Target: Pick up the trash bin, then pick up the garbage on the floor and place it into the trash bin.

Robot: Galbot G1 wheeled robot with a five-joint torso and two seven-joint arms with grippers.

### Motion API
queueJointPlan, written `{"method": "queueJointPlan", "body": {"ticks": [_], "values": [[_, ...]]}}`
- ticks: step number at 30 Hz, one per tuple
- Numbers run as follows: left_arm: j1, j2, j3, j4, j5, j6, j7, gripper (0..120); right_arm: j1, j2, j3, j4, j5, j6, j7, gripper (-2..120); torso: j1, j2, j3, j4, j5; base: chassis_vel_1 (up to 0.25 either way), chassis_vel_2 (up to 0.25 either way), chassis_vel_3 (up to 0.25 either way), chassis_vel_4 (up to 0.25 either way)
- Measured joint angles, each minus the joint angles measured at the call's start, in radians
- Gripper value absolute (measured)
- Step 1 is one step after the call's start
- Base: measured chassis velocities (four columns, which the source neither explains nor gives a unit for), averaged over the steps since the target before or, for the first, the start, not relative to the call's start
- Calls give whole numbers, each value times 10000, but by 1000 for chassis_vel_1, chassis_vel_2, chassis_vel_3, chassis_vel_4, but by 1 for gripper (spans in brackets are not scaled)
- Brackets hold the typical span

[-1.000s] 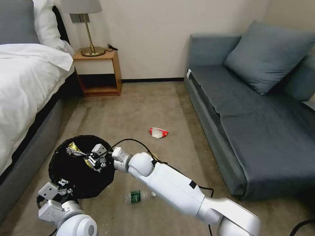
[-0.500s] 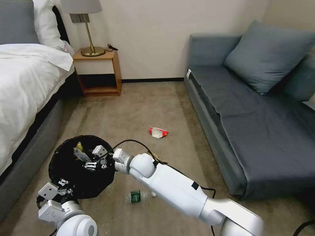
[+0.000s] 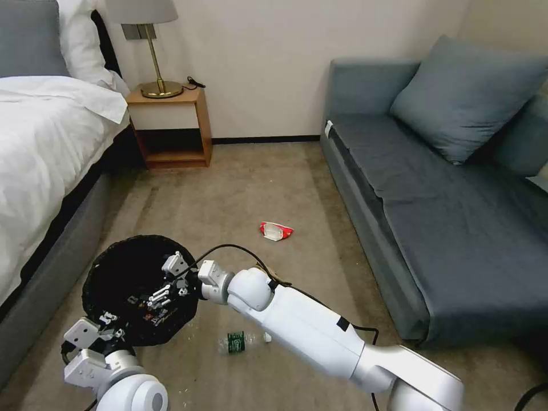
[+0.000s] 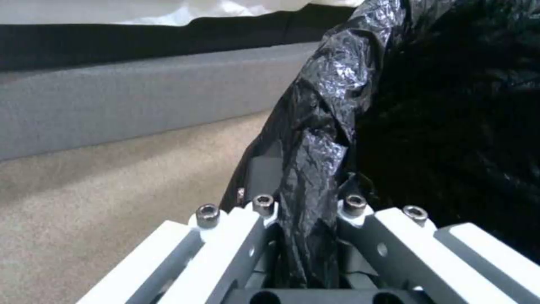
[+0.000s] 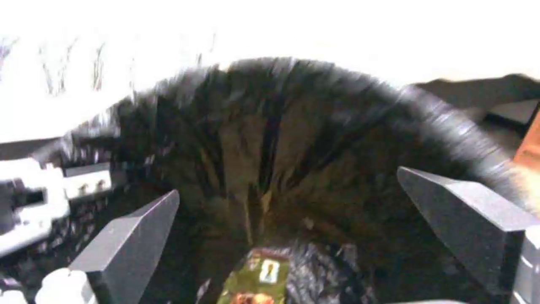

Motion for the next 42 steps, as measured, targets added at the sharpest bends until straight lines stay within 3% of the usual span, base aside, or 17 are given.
{"method": "queueJointPlan", "body": {"ticks": [5, 10, 17, 21, 31, 42], "values": [[-1, 51, -86, -49, -56, 0, -13, 0, 209, -711, 740, 1029, 546, -441, 38, 100, 0, 0, 0, 0, 0, 0, 0, 0, 0], [64, 175, -247, -141, -222, 0, -42, 0, 75, -1915, 1661, 1644, 649, -770, -166, 100, 0, 1, -1, -2, 3, 0, 0, 0, 0], [60, 217, -245, -172, -265, 1, -58, 0, -703, -3860, 2092, 1356, -338, -864, -1079, 100, 0, 1, 0, -6, 3, 0, 0, 0, 0], [42, 195, -199, -142, -263, 6, -59, 0, -1177, -4319, 2114, 942, -1079, -580, -1425, 100, 0, 1, 0, -3, 3, 0, 0, 0, 0], [50, 158, -184, -96, -240, 14, -61, 0, -1849, -4367, 1408, 287, -1972, 122, -1859, 100, 0, 0, 0, 0, 0, 0, 0, 0, 0], [75, 107, -208, -97, -236, 13, -73, 0, -2046, -3287, 27, -1001, -2775, 1017, -2161, 100, 0, 1, 0, 0, -1, 0, 0, 0, 0]]}}
